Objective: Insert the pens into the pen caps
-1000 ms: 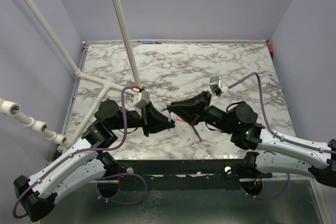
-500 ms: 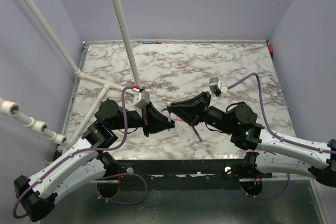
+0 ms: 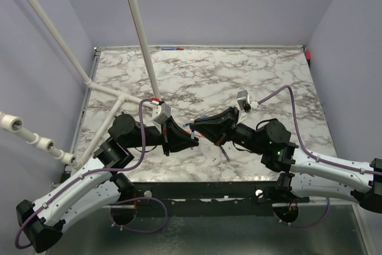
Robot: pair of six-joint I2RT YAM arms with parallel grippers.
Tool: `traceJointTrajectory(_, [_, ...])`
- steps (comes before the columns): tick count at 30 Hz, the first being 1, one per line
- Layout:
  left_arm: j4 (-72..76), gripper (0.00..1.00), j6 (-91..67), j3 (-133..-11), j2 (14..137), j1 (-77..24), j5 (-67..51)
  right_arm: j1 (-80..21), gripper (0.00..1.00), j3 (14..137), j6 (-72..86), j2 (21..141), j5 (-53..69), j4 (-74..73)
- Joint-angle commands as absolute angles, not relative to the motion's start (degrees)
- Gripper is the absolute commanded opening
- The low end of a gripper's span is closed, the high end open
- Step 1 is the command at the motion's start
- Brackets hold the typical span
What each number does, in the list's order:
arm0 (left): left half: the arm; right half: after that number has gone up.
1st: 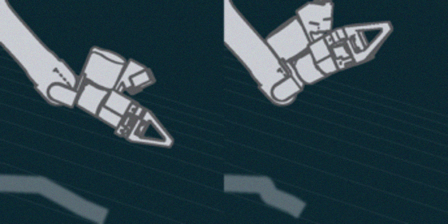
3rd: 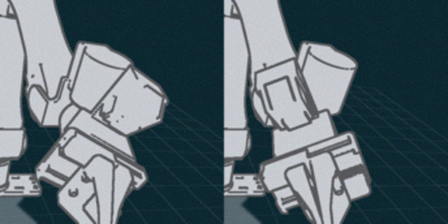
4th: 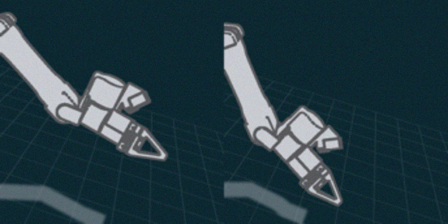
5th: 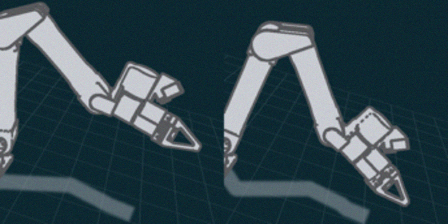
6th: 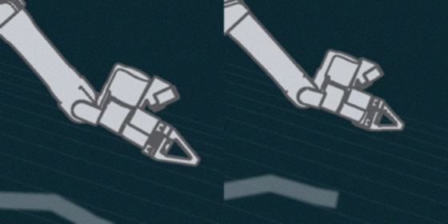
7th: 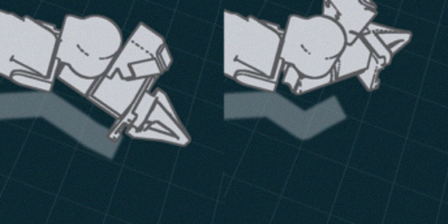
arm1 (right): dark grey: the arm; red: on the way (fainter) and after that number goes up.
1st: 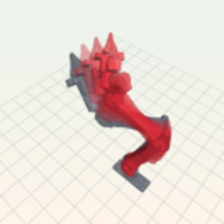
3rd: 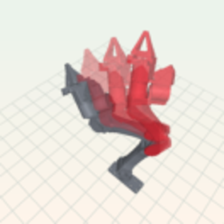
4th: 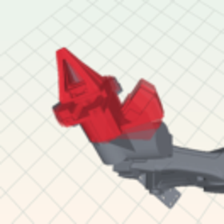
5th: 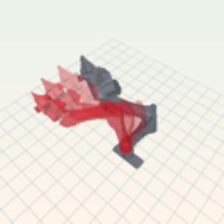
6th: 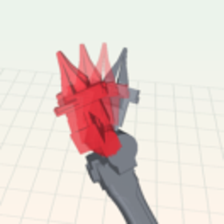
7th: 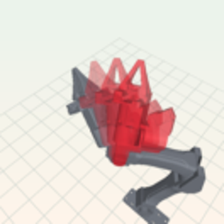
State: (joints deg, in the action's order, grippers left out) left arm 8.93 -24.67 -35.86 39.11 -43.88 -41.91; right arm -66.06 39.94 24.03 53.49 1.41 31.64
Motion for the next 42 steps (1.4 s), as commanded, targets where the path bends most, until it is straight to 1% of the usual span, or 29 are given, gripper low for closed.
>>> traceJointTrajectory(1, [12.6, 0.0, -25.7, -35.4, 37.6, -43.3, -40.3, -66.5, 0.01, 37.6, 24.6, 53.0, 2.1, 32.5])
traceJointTrajectory(10, [13.7, 0.0, -27.2, -36.1, 37.5, -43.4, -37.3, -66.6, 0.01, 36.2, 24.1, 51.8, 1.5, 29.8])
traceJointTrajectory(15, [13.4, 0.0, -27.8, -37.1, 38.4, -43.4, -36.3, -66.6, 0.01, 36.0, 23.9, 51.9, 3.1, 26.5])
traceJointTrajectory(22, [9.4, 0.0, -26.9, -40.6, 41.3, -43.4, -36.1, -66.7, 0.01, 36.7, 23.2, 51.2, 3.8, 21.6])
traceJointTrajectory(28, [8.9, 0.0, -27.2, -42.5, 43.0, -43.5, -35.5, -67.1, 0.01, 37.4, 22.5, 51.0, 4.1, 17.4])
traceJointTrajectory(42, [7.9, 0.0, -25.6, -47.8, 44.8, -43.5, -32.2, -68.2, 0.01, 33.5, 25.2, 49.2, 6.1, 17.2])
